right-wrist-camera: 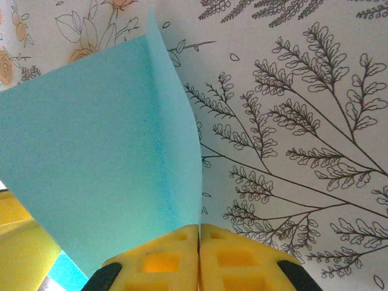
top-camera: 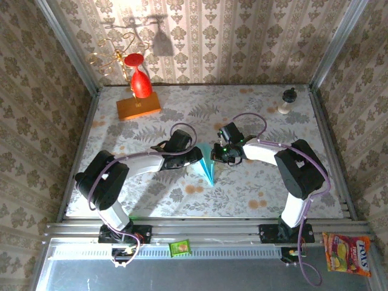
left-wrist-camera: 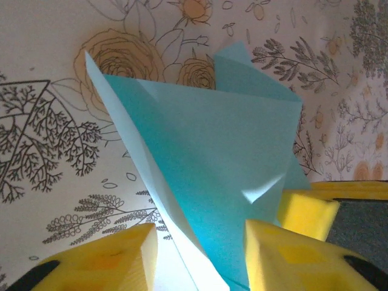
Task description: Fold a paper plane with a square sheet of paper (pick it up from the middle)
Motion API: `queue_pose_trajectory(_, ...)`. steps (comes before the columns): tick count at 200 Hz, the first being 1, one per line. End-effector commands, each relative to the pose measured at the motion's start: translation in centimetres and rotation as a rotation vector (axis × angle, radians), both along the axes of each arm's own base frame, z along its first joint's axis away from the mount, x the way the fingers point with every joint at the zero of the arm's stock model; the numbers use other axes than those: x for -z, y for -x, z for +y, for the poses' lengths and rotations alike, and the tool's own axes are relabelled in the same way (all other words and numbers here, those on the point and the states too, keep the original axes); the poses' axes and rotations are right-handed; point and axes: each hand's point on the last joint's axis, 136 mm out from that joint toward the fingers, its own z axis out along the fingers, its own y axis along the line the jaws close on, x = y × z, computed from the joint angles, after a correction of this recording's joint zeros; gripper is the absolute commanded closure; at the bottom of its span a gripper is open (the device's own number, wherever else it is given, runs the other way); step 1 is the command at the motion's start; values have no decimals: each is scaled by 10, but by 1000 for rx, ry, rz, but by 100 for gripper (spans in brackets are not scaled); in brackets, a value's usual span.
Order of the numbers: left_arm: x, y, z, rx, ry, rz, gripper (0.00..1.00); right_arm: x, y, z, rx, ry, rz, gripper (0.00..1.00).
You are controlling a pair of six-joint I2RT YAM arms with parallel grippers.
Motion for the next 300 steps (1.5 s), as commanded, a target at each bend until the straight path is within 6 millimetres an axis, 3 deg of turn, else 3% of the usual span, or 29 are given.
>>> queue_pose_trajectory(1, 4, 4, 9, -31, -48, 28, 63, -11, -1, -4, 15, -18, -15, 90)
queue_pose_trajectory(48, -1, 6, 15, -51, -40, 19, 82, -18, -5, -9, 44, -25, -37, 90)
queue_pose_trajectory(105, -15, -8, 20, -42, 7, -55, 100, -37, -16, -19, 89, -63, -103, 91)
queue_pose_trajectory(162, -20, -18, 22, -24, 81, -84, 100, -33, -20, -23, 122, -92, -100, 91)
queue_pose_trajectory(271, 14, -12, 25, 24, 107, -15, 100, 12, -7, -26, 104, -105, 73, 83)
queue_pose_trajectory(300, 17, -11, 27, 27, 98, -6, 100, 9, -8, -25, 91, -111, 68, 83)
